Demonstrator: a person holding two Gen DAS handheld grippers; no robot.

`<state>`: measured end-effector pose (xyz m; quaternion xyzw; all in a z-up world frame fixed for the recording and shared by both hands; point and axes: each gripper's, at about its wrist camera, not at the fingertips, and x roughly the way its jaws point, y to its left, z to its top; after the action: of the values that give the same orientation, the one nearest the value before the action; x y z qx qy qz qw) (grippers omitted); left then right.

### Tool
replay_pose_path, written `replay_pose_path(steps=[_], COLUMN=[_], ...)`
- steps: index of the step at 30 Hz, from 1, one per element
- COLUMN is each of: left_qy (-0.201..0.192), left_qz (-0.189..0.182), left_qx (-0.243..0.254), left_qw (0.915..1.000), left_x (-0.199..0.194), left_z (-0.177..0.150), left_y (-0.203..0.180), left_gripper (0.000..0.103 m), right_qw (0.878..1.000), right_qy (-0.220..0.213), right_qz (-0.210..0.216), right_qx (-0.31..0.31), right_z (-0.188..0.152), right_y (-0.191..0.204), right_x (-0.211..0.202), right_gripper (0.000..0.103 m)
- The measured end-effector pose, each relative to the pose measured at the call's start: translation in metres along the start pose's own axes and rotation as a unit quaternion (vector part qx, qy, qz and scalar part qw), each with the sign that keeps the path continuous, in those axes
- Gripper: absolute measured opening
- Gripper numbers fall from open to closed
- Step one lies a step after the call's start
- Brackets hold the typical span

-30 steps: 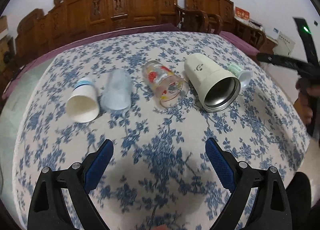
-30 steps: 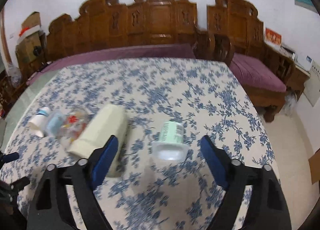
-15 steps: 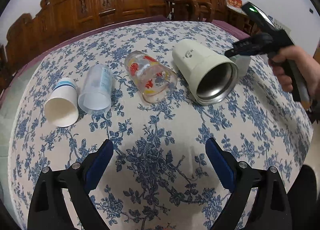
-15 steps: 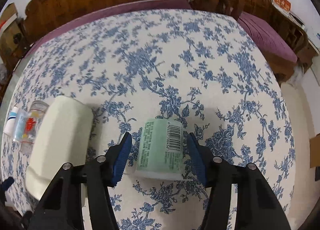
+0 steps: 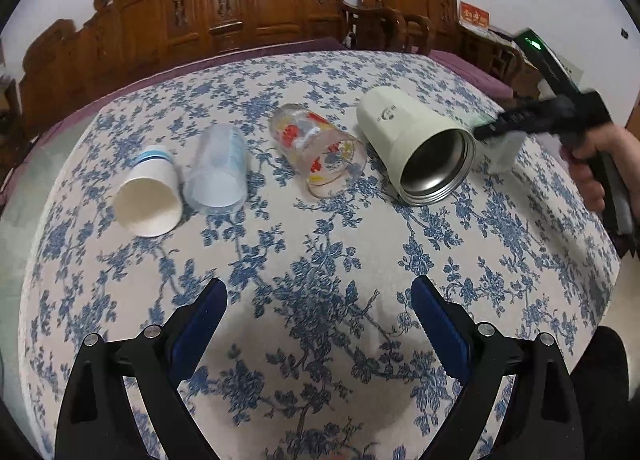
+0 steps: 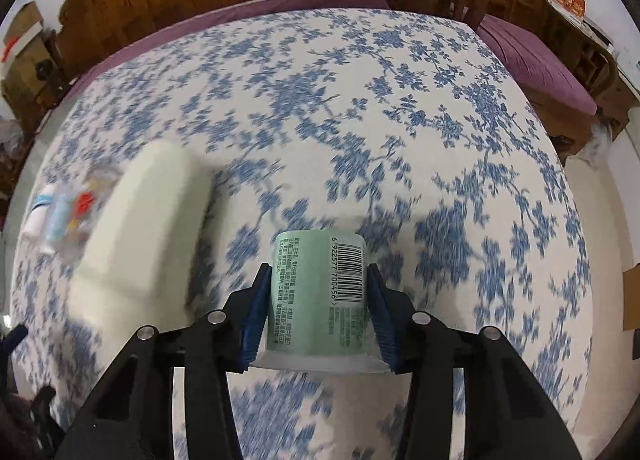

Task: Flip cup upside down
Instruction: 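Lift the green-labelled cup with the right tool and rotate it over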

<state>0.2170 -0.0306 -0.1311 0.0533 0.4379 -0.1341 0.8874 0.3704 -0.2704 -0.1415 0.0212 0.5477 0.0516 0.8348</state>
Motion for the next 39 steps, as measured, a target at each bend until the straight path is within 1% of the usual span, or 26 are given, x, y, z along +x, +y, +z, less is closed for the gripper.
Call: replay_pose_path(steps=[6, 11, 14, 19, 24, 29, 33, 34, 36, 39], left_qy=[-0.015, -0.024, -0.025, -0.025, -0.023, -0.019, -0.017, -0.017, -0.016, -0.014], left_qz=[0.01, 0.017, 0.017, 0.029, 0.042, 0.056, 0.068, 0.071, 0.075, 0.08], left_qx=[-0.011, -0.026, -0.039, -0.043, -0.054, -0.067, -0.071, -0.071, -0.071, -0.071], left_qw=[0.9998, 0.9992, 0.9988, 0.9983, 0.9974, 0.996, 0.995, 0.9948, 0.9945, 0.9942], left_x=[-0.029, -0.053, -0.062, -0.077, -0.09, -0.098, -0.103, -0.104, -0.105, -0.104], left_z=[-0.01, -0.022, -0.03, -0.043, -0.055, -0.066, -0.07, -0.07, -0.07, -0.068], left_y=[0.007, 0.015, 0.019, 0.021, 0.027, 0.036, 0.041, 0.042, 0.042, 0.042], left_gripper=[0.089, 0.089, 0.089, 0.089, 0.089, 0.089, 0.089, 0.089, 0.089, 0.089], right_qw=[0.999, 0.996, 0.994, 0.99, 0.988, 0.986, 0.986, 0.985, 0.984, 0.981], right_qy=[-0.02, -0.034, -0.034, -0.024, -0.013, -0.005, -0.001, -0.003, -0.016, -0.045], right_qz=[0.031, 0.059, 0.078, 0.101, 0.117, 0.122, 0.13, 0.136, 0.144, 0.151], right_qx=[-0.023, -0.053, -0.067, -0.091, -0.103, -0.11, -0.105, -0.104, -0.106, -0.11], right_z=[-0.038, -0.069, -0.087, -0.117, -0.138, -0.151, -0.154, -0.155, -0.155, -0.155], right_y=[0.029, 0.068, 0.092, 0.132, 0.16, 0.178, 0.183, 0.185, 0.186, 0.185], right_x=[-0.04, -0.067, -0.073, -0.07, -0.061, -0.049, -0.039, -0.038, -0.042, -0.055], right_gripper=[0.049, 0.05, 0.05, 0.05, 0.05, 0.051, 0.051, 0.052, 0.064, 0.066])
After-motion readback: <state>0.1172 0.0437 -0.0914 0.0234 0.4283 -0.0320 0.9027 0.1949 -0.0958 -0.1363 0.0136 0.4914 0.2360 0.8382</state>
